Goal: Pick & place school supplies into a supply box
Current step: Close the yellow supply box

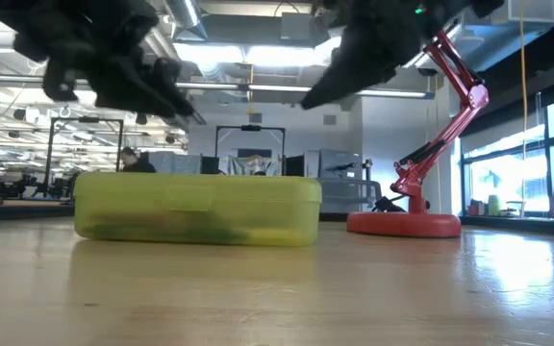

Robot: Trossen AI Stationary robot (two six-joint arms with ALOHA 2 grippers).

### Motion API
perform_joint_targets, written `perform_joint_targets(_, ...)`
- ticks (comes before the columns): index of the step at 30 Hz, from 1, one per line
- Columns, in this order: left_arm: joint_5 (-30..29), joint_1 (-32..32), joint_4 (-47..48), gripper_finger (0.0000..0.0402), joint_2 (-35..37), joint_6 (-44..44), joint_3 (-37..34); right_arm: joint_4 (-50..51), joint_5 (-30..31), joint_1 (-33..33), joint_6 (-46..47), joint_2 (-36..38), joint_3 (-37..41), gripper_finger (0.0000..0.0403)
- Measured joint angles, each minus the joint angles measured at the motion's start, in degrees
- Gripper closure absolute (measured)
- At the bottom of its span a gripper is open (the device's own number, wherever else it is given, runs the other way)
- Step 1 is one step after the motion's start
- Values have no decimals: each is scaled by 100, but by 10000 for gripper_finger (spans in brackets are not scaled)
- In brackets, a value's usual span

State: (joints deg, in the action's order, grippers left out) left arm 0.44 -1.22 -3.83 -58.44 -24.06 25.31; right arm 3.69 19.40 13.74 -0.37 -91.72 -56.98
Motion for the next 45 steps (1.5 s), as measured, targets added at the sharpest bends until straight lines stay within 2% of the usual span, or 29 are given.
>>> perform_joint_targets(2,-172,-35,360,233,393,270,12,521,-12,17,-108,229,-3,295)
perform_joint_targets(4,-514,-26,804,233,831,522,112,1079,-62,61,332,438,19,295)
perform_joint_targets(7,-1189,100,1009,233,1434,791,86,1040,-488,114,611,885,330,295)
perform_joint_targets(10,-1226,236,971,233,1733,1353,-128,-103,-1144,116,611,1241,962,295)
perform_joint_targets(13,-610,500,1073,233,1718,1702,-167,-1228,-1355,114,545,1350,1552,295)
perform_joint_targets(17,760,680,1125,233,1313,1946,-340,-1986,-1353,114,654,1385,1990,295)
perform_joint_targets(19,1021,675,908,233,1022,2100,-359,-2091,-1351,114,784,1381,2082,295)
perform_joint_targets(30,950,312,248,233,-409,2676,-360,-2151,-1355,114,1039,1381,2101,295)
perform_joint_targets(34,805,201,97,233,-790,2934,-358,-2131,-1545,114,1069,1381,2101,295)
perform_joint_targets(45,710,-50,-195,233,-873,3243,-351,-2046,-1661,111,1039,1379,2099,295)
